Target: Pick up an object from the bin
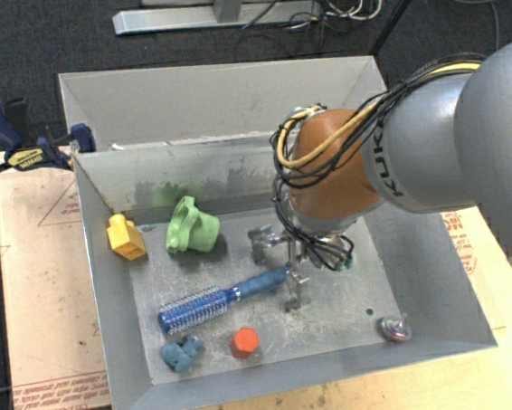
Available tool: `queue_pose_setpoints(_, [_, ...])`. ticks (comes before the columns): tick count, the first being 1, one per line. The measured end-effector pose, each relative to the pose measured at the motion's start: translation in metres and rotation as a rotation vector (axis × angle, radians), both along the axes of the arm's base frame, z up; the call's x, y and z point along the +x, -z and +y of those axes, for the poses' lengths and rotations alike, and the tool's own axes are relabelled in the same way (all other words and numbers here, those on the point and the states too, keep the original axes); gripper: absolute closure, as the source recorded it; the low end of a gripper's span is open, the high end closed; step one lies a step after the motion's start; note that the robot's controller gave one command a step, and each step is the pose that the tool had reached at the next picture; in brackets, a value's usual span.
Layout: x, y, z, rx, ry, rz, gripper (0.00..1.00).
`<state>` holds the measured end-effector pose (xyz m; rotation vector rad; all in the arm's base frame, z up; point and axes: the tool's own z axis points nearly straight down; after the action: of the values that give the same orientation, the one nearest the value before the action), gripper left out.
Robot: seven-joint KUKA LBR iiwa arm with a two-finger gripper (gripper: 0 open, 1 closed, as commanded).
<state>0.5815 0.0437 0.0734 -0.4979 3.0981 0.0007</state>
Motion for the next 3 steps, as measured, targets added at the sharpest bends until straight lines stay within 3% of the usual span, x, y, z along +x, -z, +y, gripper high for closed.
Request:
queue_pose_setpoints(1, [0.000,0.000,0.000,0.000,0.000,0.000,1.00])
queue_pose_setpoints(2, [0.062,-0.143,-0.008,0.000,0.035,-0.010,1.00])
queue_pose_setpoints(3, [0.013,0.002,0.002,0.000,-0.050,0.009,1.00])
